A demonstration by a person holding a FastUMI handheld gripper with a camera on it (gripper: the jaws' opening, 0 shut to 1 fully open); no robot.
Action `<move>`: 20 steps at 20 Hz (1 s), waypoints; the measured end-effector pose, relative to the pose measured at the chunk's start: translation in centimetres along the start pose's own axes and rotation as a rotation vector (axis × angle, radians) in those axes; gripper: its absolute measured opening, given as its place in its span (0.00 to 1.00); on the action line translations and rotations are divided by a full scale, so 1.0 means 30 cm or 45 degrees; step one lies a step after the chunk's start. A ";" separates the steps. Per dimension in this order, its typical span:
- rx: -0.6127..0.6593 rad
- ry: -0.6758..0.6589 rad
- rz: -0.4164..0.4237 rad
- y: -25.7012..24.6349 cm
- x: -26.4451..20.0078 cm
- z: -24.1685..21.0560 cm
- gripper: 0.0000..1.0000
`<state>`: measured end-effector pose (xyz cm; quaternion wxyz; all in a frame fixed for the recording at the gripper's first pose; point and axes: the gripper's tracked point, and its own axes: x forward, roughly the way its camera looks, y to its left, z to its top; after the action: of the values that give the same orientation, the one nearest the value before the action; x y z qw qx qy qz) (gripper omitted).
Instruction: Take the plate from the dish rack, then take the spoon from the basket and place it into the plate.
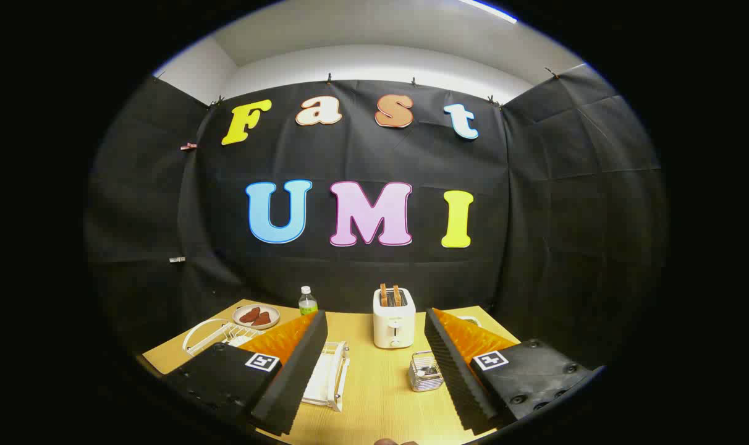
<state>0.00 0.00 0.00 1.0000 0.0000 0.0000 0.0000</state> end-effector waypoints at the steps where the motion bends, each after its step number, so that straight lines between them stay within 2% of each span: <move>1: -0.006 0.003 0.001 0.004 0.004 -0.005 0.98; 12: -0.068 0.026 0.044 0.065 0.034 -0.034 0.98; 20: -0.081 0.138 0.054 0.081 0.105 -0.071 0.98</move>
<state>3.14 2.43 -2.14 0.9978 -0.0317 0.0541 0.0213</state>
